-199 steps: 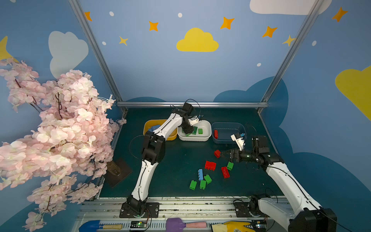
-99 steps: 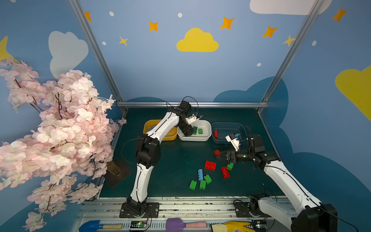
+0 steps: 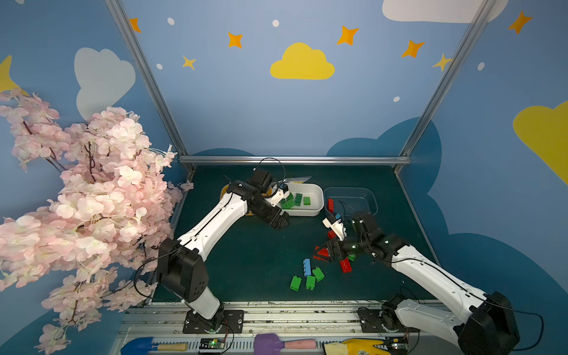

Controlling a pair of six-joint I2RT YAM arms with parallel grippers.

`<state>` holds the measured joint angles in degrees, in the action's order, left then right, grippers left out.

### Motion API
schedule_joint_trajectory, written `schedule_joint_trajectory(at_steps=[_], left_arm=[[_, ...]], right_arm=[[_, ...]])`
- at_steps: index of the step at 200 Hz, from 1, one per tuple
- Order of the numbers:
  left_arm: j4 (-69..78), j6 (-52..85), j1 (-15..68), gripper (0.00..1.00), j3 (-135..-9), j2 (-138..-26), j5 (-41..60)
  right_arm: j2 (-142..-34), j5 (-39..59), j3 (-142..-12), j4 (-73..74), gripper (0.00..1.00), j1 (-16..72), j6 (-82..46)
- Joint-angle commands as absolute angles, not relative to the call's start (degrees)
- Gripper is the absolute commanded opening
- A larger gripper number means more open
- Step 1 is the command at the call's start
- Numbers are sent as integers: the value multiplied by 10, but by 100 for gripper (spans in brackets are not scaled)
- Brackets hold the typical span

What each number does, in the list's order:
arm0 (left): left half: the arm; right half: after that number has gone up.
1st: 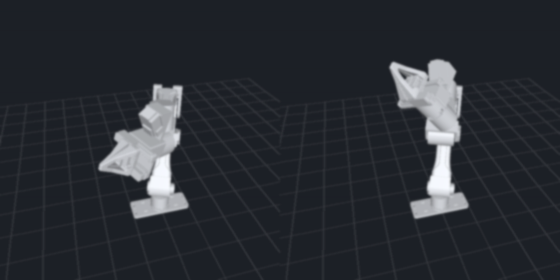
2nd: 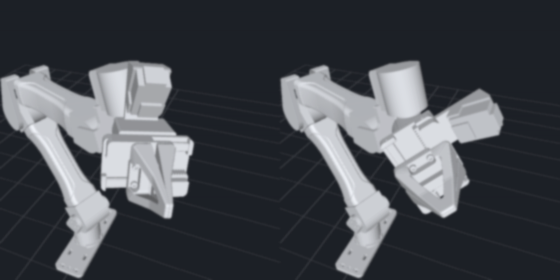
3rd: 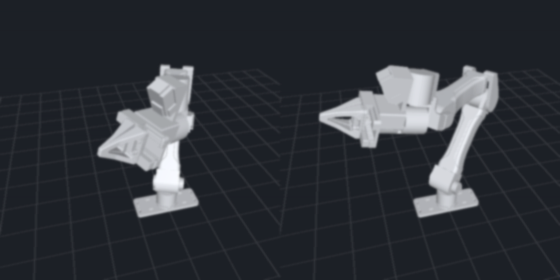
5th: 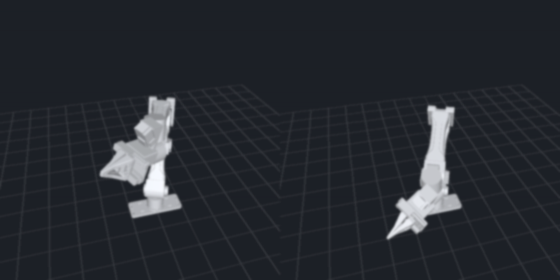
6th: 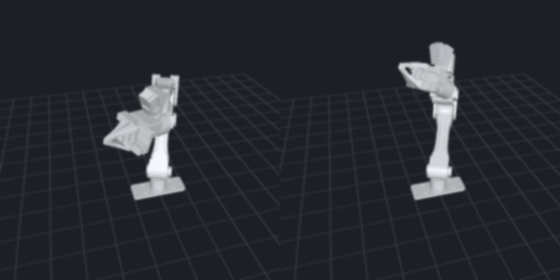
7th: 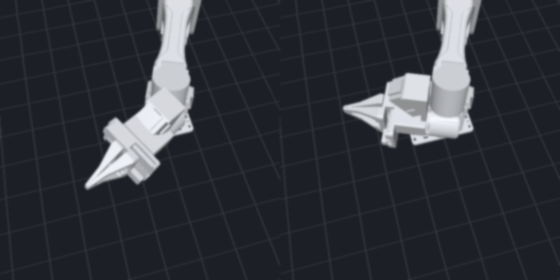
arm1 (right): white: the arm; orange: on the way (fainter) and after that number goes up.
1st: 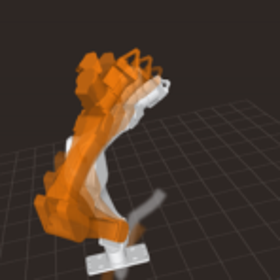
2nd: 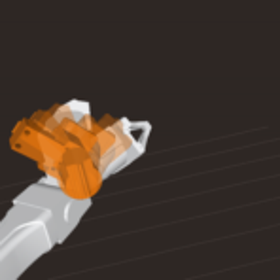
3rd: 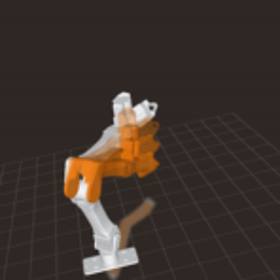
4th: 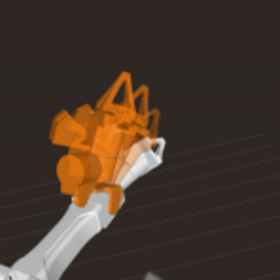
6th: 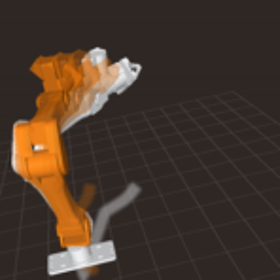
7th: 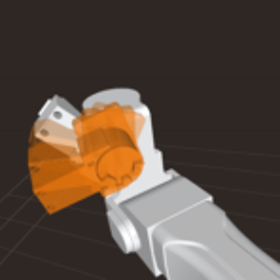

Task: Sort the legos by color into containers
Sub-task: 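Draw the left arm back while the right gripper moves over the loose bricks, then lower the right gripper onto a light-blue brick and grasp it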

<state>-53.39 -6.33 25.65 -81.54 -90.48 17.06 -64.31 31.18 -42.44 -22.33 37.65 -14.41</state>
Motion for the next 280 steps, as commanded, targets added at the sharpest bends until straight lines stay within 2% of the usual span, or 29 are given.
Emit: schedule_joint_trajectory(at_steps=[1, 32, 76, 123, 170, 211, 241, 261, 280], left_arm=[[-502, 10, 248, 100, -750, -852, 228], [-468, 42, 236, 100, -657, -777, 233], [-419, 70, 229, 100, -556, -684, 219], [-419, 65, 209, 100, -520, -631, 219], [-422, 54, 191, 100, -513, -634, 229], [-427, 52, 179, 100, -511, -633, 231], [-428, 55, 173, 100, -503, -622, 235], [-442, 59, 168, 100, -502, -613, 228], [-442, 75, 160, 100, -499, -595, 224]], right_arm=[[-670, 179, -428, -217, 85, 433, -222], [-717, 93, -454, -255, 85, 499, -266], [-815, 87, -512, -314, 78, 522, -319], [-935, 68, -600, -372, 67, 555, -346], [-981, 52, -616, -394, 64, 563, -370], [-1014, 49, -630, -401, 42, 565, -373], [-1010, 40, -646, -413, 20, 560, -368], [-986, 25, -668, -436, 14, 551, -356], [-975, 21, -707, -451, 13, 535, -334]])
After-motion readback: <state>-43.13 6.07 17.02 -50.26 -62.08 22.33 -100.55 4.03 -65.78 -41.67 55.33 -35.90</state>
